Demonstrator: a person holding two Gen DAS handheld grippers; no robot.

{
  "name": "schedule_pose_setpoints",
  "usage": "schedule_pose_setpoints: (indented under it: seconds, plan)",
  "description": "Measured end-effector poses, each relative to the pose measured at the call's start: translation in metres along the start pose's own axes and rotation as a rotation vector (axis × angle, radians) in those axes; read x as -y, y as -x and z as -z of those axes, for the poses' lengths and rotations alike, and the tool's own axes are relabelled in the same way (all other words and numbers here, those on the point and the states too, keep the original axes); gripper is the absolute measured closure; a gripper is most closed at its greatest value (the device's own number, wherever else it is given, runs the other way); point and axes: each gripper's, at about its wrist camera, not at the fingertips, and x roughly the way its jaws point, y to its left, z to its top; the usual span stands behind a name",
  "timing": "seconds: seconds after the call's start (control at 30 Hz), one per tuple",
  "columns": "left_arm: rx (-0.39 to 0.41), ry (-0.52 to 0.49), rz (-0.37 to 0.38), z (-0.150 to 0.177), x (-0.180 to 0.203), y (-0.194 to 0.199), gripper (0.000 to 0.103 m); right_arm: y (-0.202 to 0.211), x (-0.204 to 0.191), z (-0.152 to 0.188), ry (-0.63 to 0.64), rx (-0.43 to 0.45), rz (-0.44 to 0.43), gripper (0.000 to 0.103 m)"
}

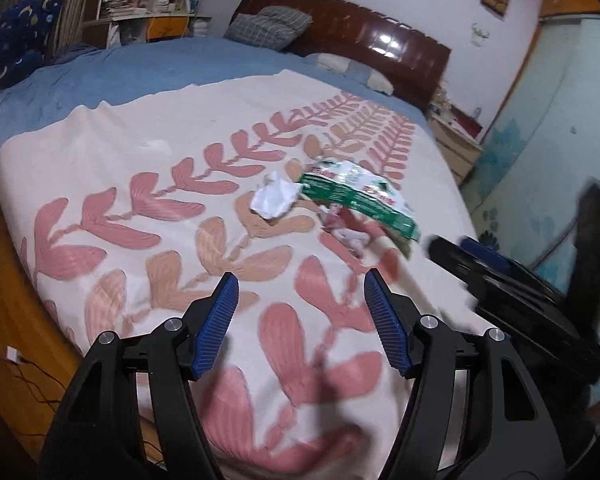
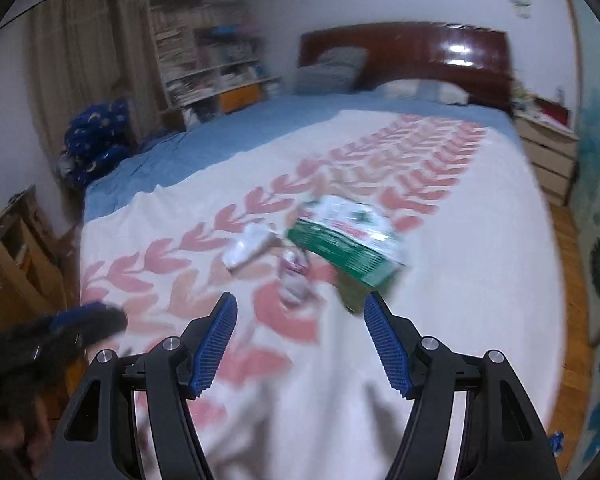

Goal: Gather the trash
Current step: 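Bring both tools back to the remaining trash on the bed, then grasp a small white scrap with the right tool while the left grasps a white tissue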

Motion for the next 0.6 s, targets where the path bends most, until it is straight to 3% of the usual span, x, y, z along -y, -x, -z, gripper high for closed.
schedule_pose_setpoints:
  seconds: [0.1, 0.23, 0.37, 0.4, 0.47, 0.6]
  plan:
    - [0.002, 0.014, 0.007, -0.012, -0.01, -0.008, 0.037, -0.049, -0.008, -0.011, 0.01, -0.05, 0.003, 0.038]
    - [-0.002, 0.037, 0.017, -0.026, -0.021, -0.021, 0.037, -0.098, -0.004, 0.001, -0.015, -0.157, 0.054, 0.038]
    - [-0.02, 0.026, 0.021, -0.038, -0.024, -0.043, 0.036, -0.113, 0.004, 0.012, -0.042, -0.198, 0.043, 0.039]
    - [-0.029, 0.025, 0.026, -0.041, -0.024, -0.05, 0.036, -0.111, 0.007, 0.013, -0.048, -0.193, 0.037, 0.042]
    - [-0.042, 0.029, 0.03, -0.046, -0.022, -0.062, 0.036, -0.109, 0.012, 0.015, -0.07, -0.176, 0.039, 0.06]
    - [-0.063, 0.019, 0.039, -0.056, -0.016, -0.086, 0.033, -0.1, 0.02, 0.017, -0.098, -0.135, 0.046, 0.081]
